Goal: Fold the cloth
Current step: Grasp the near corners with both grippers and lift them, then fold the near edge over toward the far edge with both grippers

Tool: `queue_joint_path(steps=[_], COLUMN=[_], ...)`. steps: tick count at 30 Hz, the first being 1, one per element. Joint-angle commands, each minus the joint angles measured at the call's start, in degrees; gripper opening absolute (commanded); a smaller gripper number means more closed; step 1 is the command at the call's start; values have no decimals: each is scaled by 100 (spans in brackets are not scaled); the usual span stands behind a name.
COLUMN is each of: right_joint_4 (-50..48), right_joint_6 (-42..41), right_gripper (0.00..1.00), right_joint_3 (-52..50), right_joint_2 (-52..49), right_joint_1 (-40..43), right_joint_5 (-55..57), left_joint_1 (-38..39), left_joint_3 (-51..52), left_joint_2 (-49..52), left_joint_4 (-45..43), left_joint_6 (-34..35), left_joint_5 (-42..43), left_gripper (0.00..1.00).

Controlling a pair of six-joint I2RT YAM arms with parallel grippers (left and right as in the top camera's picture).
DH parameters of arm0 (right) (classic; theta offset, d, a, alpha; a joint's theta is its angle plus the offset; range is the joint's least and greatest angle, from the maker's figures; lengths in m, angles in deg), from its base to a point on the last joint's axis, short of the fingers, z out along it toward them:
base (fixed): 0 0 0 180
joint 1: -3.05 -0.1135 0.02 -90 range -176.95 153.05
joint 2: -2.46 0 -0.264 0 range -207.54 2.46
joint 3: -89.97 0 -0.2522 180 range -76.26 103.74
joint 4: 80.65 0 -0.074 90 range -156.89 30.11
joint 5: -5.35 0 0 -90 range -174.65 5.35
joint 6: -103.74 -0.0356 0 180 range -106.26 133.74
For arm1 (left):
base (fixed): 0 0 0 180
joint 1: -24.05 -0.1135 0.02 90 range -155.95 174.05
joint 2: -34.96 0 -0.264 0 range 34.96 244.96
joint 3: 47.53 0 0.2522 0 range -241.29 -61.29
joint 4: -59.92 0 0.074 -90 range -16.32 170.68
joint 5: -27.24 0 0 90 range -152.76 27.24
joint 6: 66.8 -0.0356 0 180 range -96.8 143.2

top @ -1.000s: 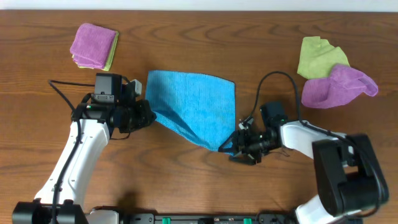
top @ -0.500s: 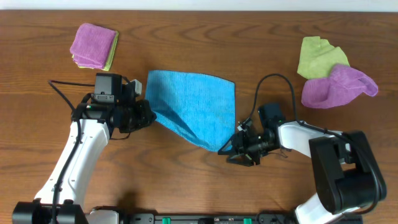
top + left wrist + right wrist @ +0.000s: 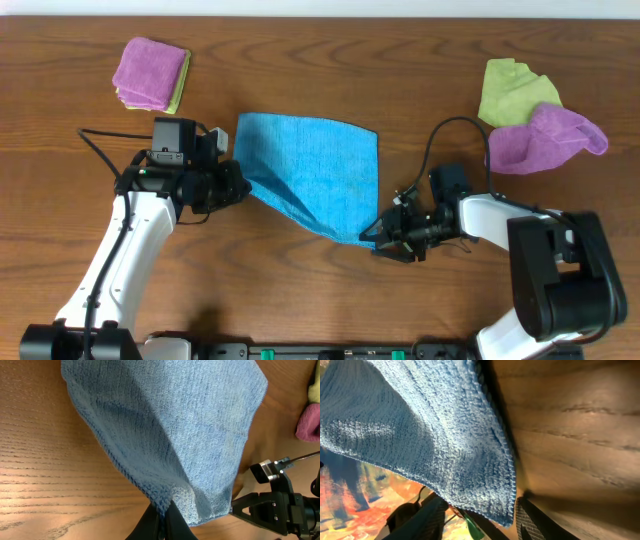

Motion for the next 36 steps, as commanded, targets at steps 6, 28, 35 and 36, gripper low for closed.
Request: queue_joint_path(steps=[6, 28, 35, 36], right_joint_4=[-304, 560, 688, 717], right_joint_6=[-142, 461, 481, 481], right_gripper=[32, 2, 2, 2], right_joint_3=[-188, 859, 1484, 1554], right_joint_2=[-317, 625, 883, 883], right_joint_1=[-9, -66, -450, -498], right_joint_5=[1788, 1740, 1805, 1834], left_joint_1=[-46, -33, -17, -11], left_joint_3=[-153, -153, -151, -151], left_joint_2=[26, 26, 26, 26], left_joint_4=[-20, -17, 61, 74], left_joint_6=[-63, -260, -256, -256], left_joint_5=[66, -726, -800, -802], left_gripper=[6, 6, 6, 6])
